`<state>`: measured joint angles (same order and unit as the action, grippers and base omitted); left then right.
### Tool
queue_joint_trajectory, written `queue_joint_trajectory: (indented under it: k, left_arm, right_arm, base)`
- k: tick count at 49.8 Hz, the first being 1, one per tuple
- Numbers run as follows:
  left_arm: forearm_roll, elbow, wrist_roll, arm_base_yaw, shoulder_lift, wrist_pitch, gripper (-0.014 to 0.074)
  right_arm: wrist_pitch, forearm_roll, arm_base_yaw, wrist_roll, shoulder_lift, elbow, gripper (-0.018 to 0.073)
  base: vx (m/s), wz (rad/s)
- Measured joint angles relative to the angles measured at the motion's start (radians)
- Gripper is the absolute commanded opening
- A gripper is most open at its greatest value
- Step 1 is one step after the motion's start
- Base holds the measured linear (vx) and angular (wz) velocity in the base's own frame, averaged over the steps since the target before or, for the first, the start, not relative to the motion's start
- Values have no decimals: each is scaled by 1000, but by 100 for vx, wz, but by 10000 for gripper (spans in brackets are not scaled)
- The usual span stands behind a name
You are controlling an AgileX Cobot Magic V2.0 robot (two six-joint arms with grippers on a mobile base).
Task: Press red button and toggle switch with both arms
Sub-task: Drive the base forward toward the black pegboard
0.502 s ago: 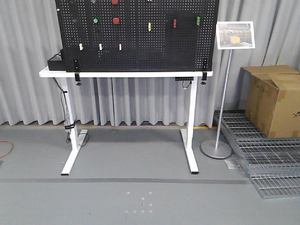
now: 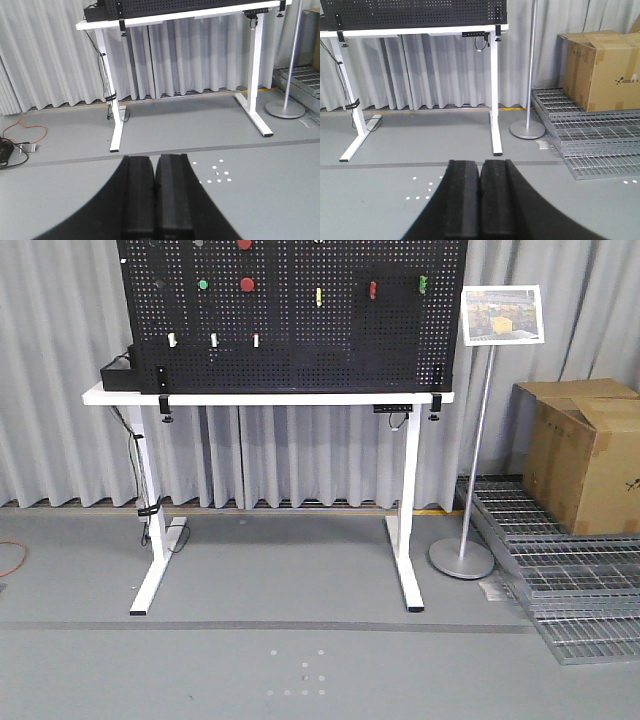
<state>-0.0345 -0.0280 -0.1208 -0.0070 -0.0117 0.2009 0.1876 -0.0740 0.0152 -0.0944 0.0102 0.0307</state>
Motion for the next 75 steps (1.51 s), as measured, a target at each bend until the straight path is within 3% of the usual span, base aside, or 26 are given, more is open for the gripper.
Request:
queue_joint_trajectory:
  k: [75]
  left_arm:
    - [0, 0, 0, 0, 0, 0, 1]
  right_arm:
    - [0, 0, 0, 0, 0, 0, -3]
  base:
    - [23, -2]
